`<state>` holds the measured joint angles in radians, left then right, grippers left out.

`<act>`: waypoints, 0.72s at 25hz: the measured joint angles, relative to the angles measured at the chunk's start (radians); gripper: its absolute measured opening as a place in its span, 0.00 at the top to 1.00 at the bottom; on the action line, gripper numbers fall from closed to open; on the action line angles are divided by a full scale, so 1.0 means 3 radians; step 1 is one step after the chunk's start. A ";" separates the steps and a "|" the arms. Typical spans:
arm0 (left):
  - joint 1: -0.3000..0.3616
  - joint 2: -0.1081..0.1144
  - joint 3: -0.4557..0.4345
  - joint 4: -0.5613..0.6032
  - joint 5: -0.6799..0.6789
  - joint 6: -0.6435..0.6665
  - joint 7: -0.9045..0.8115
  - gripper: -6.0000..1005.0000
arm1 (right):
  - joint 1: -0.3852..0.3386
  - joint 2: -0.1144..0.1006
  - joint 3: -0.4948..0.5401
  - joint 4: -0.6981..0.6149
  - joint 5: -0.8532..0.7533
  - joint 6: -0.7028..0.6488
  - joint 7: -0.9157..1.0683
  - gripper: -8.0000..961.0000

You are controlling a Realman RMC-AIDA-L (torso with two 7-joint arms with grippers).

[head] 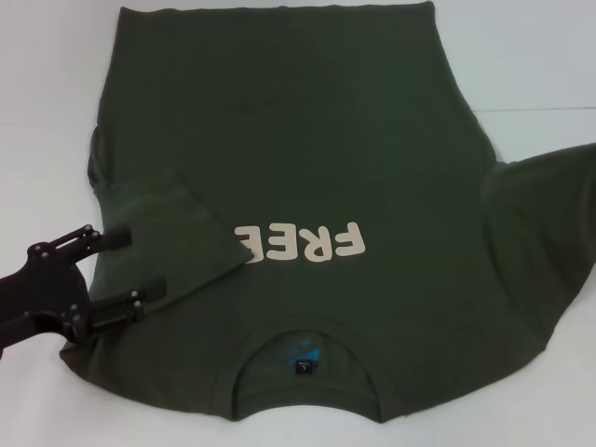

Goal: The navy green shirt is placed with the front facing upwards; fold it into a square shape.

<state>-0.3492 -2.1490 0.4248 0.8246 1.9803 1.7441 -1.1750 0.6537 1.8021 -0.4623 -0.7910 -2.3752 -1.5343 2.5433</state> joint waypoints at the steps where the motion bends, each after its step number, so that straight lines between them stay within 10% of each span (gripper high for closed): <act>1: 0.0002 0.0000 0.0000 -0.0002 0.0000 -0.0001 0.0000 0.17 | 0.0020 0.0000 -0.0007 0.0000 0.0006 -0.0019 0.0000 0.98; 18: 0.0019 0.0000 -0.0004 -0.0024 0.0000 -0.0008 0.0000 0.17 | 0.0742 0.0265 -0.0749 0.0301 0.0003 0.0213 0.0053 0.98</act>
<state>-0.3434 -2.1490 0.4235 0.8175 1.9804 1.7416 -1.1750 0.8763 1.8816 -0.6869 -0.7007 -2.3743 -1.4705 2.5592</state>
